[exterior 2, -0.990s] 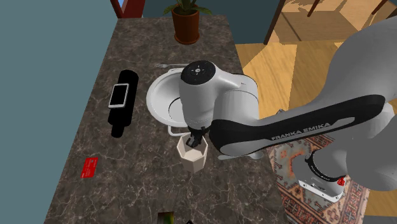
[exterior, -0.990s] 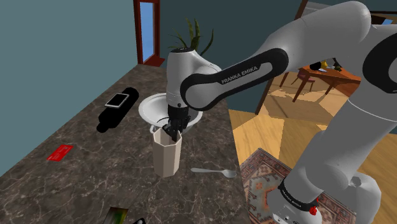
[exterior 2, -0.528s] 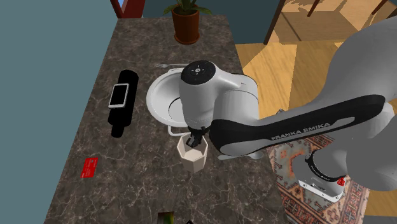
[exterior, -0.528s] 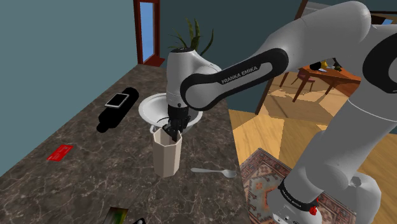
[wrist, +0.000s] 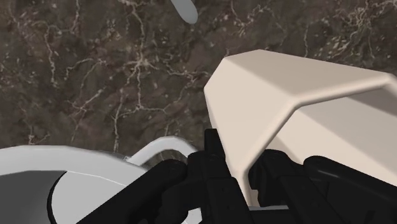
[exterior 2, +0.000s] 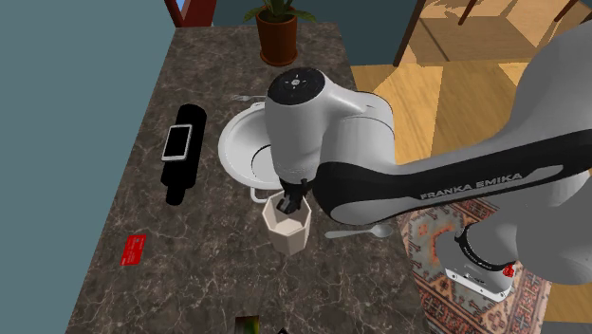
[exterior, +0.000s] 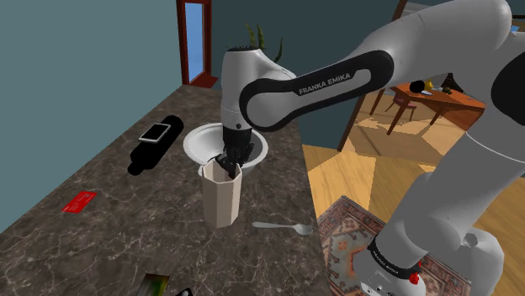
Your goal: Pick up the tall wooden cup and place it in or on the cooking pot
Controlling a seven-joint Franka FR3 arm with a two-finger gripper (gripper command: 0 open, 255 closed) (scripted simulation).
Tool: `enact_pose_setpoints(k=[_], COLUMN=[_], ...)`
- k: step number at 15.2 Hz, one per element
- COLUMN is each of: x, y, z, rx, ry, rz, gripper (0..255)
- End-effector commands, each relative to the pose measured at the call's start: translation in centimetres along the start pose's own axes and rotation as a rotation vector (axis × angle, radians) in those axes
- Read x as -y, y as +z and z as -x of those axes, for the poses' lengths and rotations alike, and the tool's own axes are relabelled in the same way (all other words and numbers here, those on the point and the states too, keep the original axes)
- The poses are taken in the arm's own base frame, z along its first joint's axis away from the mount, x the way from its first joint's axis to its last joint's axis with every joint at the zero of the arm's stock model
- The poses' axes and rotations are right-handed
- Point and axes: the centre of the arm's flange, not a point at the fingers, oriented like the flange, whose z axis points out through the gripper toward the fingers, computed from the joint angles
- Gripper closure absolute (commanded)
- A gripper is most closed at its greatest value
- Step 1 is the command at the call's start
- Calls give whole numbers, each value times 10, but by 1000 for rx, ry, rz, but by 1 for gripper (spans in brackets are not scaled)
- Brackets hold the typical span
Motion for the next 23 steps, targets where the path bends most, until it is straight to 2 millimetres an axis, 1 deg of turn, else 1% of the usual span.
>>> enact_pose_setpoints(k=[1,23], x=[1,2], y=[-12,-129], z=[0,3], rx=[-1,-1], ry=[0,0], rz=[0,0], gripper=[255,255])
